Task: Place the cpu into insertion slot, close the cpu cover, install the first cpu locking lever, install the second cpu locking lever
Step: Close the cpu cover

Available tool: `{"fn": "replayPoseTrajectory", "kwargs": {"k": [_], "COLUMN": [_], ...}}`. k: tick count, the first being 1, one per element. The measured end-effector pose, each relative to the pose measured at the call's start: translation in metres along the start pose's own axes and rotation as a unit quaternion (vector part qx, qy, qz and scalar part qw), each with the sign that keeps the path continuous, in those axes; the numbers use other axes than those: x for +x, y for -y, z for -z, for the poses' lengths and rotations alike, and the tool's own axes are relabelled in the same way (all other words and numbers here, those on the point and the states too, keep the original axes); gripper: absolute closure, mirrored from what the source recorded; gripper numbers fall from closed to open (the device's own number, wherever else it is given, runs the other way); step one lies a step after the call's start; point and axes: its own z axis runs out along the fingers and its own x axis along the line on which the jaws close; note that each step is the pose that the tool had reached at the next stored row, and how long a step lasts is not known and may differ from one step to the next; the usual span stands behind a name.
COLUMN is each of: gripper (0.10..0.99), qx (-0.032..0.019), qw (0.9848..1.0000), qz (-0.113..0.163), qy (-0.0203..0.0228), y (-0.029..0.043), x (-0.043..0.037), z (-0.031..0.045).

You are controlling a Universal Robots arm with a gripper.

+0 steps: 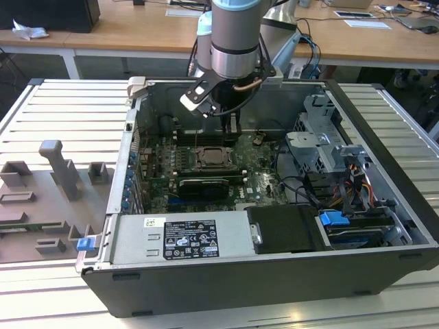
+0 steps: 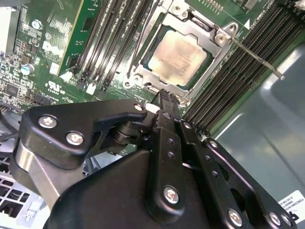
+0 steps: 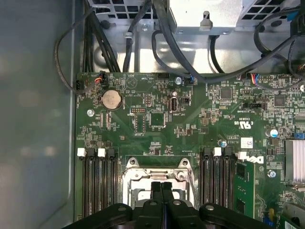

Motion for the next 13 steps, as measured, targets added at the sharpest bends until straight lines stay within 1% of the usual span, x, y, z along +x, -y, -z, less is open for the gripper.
{"fn": "replayPoseTrajectory", "kwargs": {"k": [7,13], "gripper": [0.980,0.980], "qx": [0.0000,0.0000], "qw": [1.0000,1.0000], "qz": [0.000,0.000], "qy": [0.0000,-0.0001], "y": [0.0046,0.0115], "x": [0.0003,0.0003], "z": [-0.0004,-0.0004]}}
